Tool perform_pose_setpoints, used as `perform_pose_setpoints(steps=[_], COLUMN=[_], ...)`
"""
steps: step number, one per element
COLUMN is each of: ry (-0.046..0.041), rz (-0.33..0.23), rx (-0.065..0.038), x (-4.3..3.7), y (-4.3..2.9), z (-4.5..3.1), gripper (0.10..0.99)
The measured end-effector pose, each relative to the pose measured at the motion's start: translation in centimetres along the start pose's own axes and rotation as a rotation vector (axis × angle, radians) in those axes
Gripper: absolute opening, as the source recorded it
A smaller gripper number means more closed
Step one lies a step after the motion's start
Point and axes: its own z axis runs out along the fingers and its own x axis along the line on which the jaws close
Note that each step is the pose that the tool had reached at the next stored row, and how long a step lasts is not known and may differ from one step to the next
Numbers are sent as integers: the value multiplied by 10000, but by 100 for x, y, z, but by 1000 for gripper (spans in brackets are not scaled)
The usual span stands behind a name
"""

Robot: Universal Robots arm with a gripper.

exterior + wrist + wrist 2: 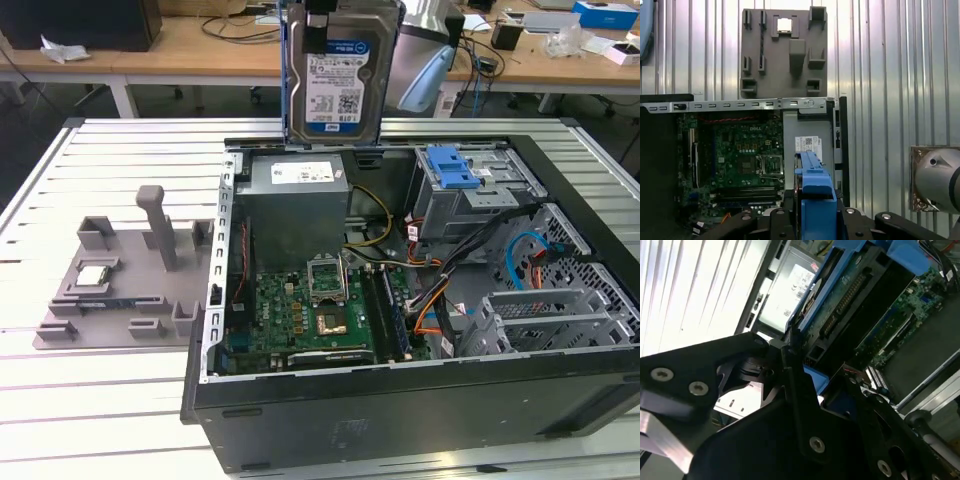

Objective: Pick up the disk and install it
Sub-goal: 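Pick up the disk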

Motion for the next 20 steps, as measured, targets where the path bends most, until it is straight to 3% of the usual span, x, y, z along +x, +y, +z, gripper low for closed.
perform_pose_setpoints(steps=[6,12,15,16,20], ry=[0,0,1,-1,0], rz=[2,1,0,1,0], rx=[0,0,0,0,0], x=[396,660,817,907,1097], y=[-4,-6,-8,-9,-11], z=[6,11,13,15,17], gripper=[369,369,369,369,369])
